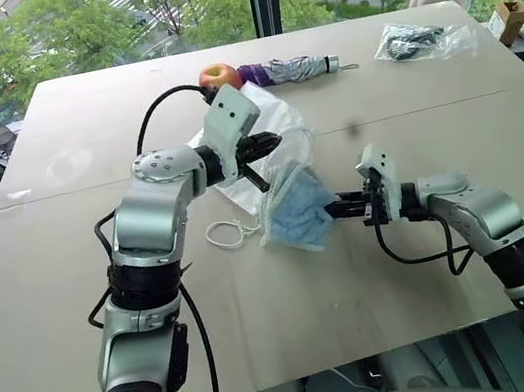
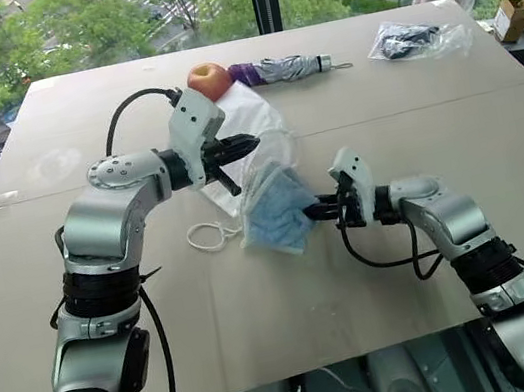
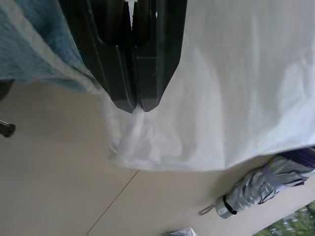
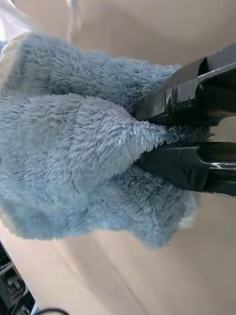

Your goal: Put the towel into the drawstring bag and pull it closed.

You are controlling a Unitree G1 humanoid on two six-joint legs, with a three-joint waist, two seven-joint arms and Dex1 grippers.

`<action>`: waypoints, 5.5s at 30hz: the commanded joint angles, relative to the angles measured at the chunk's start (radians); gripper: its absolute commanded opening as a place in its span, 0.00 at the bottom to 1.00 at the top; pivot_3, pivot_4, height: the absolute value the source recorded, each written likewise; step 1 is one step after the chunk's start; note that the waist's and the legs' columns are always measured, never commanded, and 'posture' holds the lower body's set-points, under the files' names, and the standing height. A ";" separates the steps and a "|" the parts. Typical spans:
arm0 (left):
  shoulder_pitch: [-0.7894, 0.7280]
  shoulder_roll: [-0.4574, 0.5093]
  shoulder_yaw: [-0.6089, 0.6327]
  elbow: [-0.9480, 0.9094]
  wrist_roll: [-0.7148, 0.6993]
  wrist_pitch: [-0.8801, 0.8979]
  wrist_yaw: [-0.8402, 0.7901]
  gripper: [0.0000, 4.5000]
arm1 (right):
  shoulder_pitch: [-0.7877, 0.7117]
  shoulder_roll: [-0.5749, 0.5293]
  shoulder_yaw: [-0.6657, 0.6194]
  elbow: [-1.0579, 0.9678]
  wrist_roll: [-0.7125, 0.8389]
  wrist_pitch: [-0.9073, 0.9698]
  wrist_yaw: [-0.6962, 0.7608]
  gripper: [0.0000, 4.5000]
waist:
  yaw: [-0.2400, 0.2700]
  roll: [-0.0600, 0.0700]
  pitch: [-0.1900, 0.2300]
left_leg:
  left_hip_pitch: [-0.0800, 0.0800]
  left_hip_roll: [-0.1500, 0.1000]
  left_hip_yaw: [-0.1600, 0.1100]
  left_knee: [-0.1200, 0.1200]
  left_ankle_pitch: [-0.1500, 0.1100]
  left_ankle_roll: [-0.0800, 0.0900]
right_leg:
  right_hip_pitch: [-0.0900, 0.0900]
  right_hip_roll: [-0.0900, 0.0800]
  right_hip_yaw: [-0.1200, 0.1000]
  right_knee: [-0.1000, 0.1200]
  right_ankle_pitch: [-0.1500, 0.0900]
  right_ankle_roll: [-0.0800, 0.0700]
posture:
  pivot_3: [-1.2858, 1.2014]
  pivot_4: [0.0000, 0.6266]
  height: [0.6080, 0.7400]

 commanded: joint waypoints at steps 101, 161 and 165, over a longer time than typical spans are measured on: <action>-0.154 -0.067 0.096 0.156 -0.377 0.104 0.249 0.00 | -0.043 0.108 -0.135 -0.101 0.069 -0.004 -0.432 0.02 | 0.000 0.003 0.002 | -0.001 -0.001 0.000 -0.002 0.000 0.000 | -0.001 0.000 0.002 0.000 0.000 0.000 | 0.52 0.24 1.00; -0.014 -0.056 -0.021 0.093 -0.335 0.071 0.225 0.00 | -0.297 0.625 -0.668 -0.018 1.018 -0.169 -0.886 0.01 | -0.002 0.004 0.003 | 0.000 0.000 -0.001 -0.001 0.000 0.000 | -0.001 -0.001 0.003 0.003 0.001 0.000 | 0.52 0.24 1.00; 0.016 -0.062 -0.010 0.125 -0.288 -0.105 0.205 0.00 | -0.300 0.605 -0.647 0.032 1.009 -0.195 -0.908 0.01 | -0.005 0.004 0.003 | 0.001 0.000 -0.001 -0.002 0.000 0.000 | -0.002 0.000 0.003 0.004 0.001 0.000 | 0.52 0.24 1.00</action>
